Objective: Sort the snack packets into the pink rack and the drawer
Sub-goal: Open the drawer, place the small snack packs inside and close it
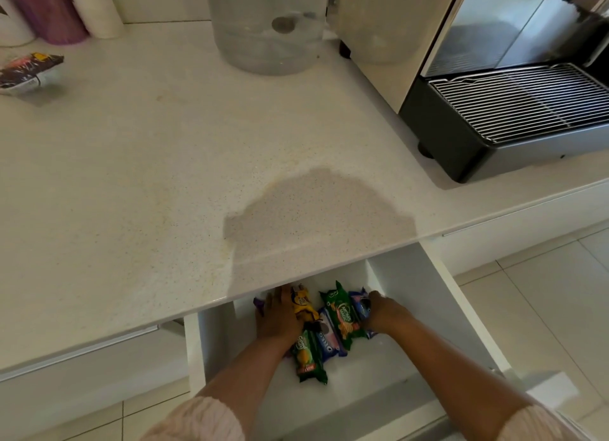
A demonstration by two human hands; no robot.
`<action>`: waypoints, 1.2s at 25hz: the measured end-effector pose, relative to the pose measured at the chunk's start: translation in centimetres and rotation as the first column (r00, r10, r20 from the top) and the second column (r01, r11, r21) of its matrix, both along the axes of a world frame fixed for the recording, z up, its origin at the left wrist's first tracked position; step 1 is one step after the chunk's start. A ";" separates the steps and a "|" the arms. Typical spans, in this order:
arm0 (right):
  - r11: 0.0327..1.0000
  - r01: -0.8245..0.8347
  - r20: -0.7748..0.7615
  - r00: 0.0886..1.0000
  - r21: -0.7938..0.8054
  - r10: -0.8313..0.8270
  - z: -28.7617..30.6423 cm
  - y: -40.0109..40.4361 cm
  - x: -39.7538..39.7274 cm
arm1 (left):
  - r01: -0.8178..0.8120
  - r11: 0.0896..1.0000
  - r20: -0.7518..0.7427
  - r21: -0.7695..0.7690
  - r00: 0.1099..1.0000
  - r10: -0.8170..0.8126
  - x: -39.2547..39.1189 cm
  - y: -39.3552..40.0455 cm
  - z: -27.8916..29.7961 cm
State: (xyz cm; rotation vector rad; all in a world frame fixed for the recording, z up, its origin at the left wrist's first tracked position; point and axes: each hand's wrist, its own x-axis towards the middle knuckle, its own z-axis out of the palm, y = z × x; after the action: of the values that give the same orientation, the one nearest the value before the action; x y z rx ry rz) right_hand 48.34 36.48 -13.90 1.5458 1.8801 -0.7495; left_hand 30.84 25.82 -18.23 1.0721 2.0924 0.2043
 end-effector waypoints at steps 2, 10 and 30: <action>0.999 -0.034 -0.007 0.999 -0.011 0.034 0.9 -0.2 -0.8 | 0.100 0.995 -0.078 -0.015 0.992 -0.101 0.5 -0.5 1.6; 0.932 -0.360 -0.367 0.861 0.049 0.352 11.0 -4.8 -4.4 | 0.397 0.887 -0.268 0.238 0.904 -0.333 5.1 -4.0 14.4; 0.763 -0.239 -0.572 0.538 0.601 0.619 14.1 -10.6 -33.8 | -0.109 0.958 -0.603 0.264 0.757 0.253 -27.8 -15.1 17.7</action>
State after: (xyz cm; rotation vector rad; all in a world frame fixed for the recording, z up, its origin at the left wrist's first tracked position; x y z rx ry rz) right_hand 14.56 25.88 0.22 0.8932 3.1291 -0.7951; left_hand 3.07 10.71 -0.55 1.1704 2.8501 0.1811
